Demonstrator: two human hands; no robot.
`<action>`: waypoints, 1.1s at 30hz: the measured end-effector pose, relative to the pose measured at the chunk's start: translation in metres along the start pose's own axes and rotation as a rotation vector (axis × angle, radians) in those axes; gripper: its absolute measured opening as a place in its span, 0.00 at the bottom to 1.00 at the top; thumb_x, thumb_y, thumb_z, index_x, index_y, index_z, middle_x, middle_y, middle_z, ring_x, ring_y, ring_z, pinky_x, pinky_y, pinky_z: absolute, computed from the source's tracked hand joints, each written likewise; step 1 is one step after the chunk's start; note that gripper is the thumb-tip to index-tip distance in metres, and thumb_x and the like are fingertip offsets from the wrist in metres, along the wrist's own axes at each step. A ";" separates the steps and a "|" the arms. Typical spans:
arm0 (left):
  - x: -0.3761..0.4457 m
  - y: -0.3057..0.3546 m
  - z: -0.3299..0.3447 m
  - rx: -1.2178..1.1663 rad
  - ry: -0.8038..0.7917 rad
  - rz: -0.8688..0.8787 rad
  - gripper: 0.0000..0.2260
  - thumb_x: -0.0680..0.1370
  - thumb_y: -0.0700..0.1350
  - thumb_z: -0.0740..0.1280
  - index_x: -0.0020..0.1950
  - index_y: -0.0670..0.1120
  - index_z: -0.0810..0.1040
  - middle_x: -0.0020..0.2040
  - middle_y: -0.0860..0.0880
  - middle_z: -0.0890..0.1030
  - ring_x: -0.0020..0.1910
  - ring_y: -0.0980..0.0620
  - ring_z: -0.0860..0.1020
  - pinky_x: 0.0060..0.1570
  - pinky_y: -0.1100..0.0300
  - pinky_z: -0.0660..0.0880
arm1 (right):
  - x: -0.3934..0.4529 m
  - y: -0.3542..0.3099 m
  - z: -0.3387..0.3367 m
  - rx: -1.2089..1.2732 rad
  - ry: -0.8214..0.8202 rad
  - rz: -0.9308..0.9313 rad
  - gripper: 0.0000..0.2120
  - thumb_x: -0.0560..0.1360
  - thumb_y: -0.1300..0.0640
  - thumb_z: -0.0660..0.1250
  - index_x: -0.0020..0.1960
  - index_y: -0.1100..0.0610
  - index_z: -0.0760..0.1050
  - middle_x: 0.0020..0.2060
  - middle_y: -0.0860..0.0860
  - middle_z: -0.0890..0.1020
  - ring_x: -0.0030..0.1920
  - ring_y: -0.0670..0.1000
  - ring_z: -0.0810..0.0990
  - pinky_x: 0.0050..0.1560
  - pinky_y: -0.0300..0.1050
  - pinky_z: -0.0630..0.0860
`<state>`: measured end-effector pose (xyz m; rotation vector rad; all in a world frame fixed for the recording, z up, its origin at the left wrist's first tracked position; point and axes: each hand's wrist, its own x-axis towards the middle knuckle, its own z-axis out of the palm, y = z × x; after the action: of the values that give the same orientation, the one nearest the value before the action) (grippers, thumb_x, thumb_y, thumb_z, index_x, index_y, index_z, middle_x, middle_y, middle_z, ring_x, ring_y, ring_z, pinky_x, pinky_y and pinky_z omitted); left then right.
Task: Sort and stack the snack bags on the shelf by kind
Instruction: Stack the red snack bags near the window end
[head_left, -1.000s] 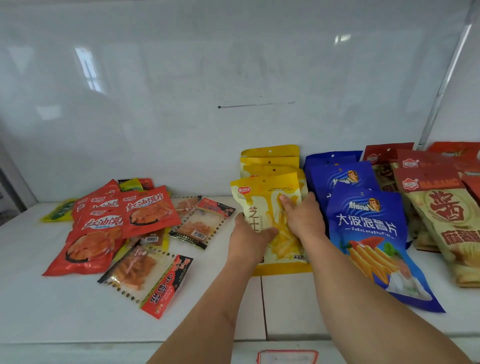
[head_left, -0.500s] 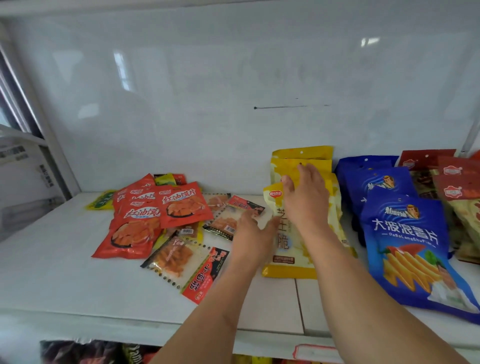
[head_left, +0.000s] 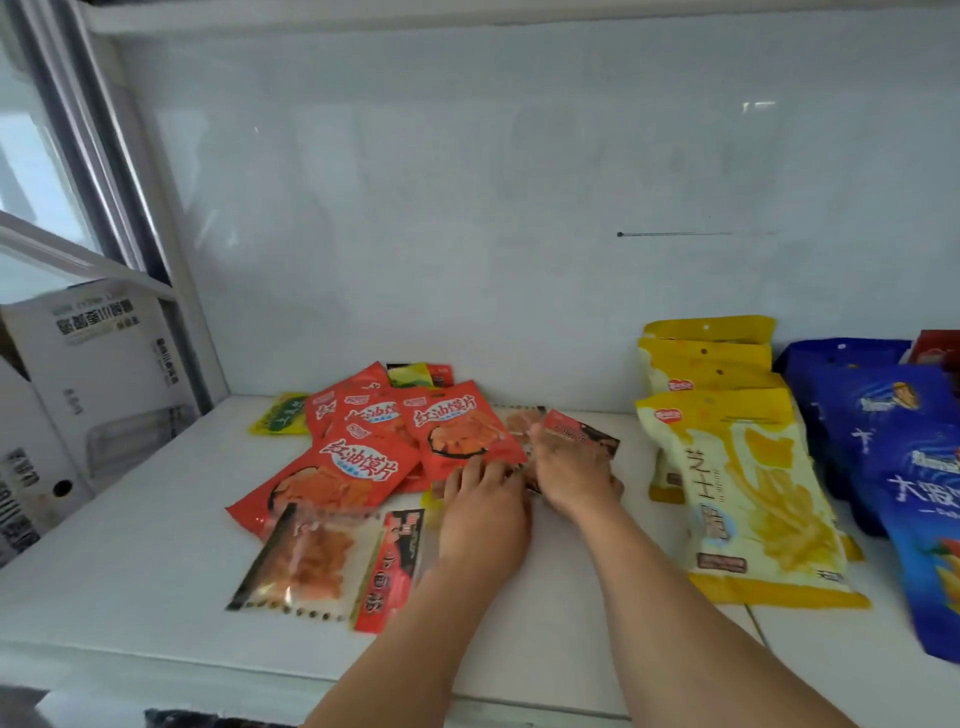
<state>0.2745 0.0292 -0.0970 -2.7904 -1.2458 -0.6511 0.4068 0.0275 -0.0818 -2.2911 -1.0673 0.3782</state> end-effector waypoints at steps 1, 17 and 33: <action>0.003 -0.011 -0.001 -0.013 -0.013 0.007 0.17 0.78 0.49 0.58 0.62 0.50 0.81 0.62 0.47 0.79 0.67 0.41 0.72 0.63 0.46 0.69 | -0.006 -0.010 -0.001 -0.015 -0.012 -0.006 0.34 0.79 0.39 0.35 0.73 0.49 0.68 0.73 0.58 0.71 0.73 0.62 0.67 0.73 0.61 0.60; 0.033 -0.110 -0.094 -0.787 0.115 -0.252 0.12 0.82 0.44 0.61 0.62 0.48 0.80 0.55 0.51 0.83 0.49 0.55 0.79 0.45 0.65 0.72 | -0.009 -0.108 0.058 0.256 -0.095 0.035 0.45 0.68 0.22 0.33 0.73 0.40 0.69 0.72 0.53 0.74 0.72 0.58 0.69 0.72 0.63 0.62; 0.007 -0.208 -0.076 -0.108 -0.298 -0.748 0.47 0.65 0.79 0.58 0.74 0.47 0.66 0.69 0.43 0.74 0.68 0.40 0.72 0.66 0.45 0.66 | 0.012 -0.152 0.072 0.233 -0.043 0.104 0.37 0.68 0.27 0.65 0.64 0.53 0.78 0.64 0.54 0.80 0.63 0.60 0.78 0.64 0.56 0.73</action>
<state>0.1019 0.1626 -0.0563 -2.5006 -2.4129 -0.3054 0.2883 0.1425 -0.0463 -2.1428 -0.8773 0.5651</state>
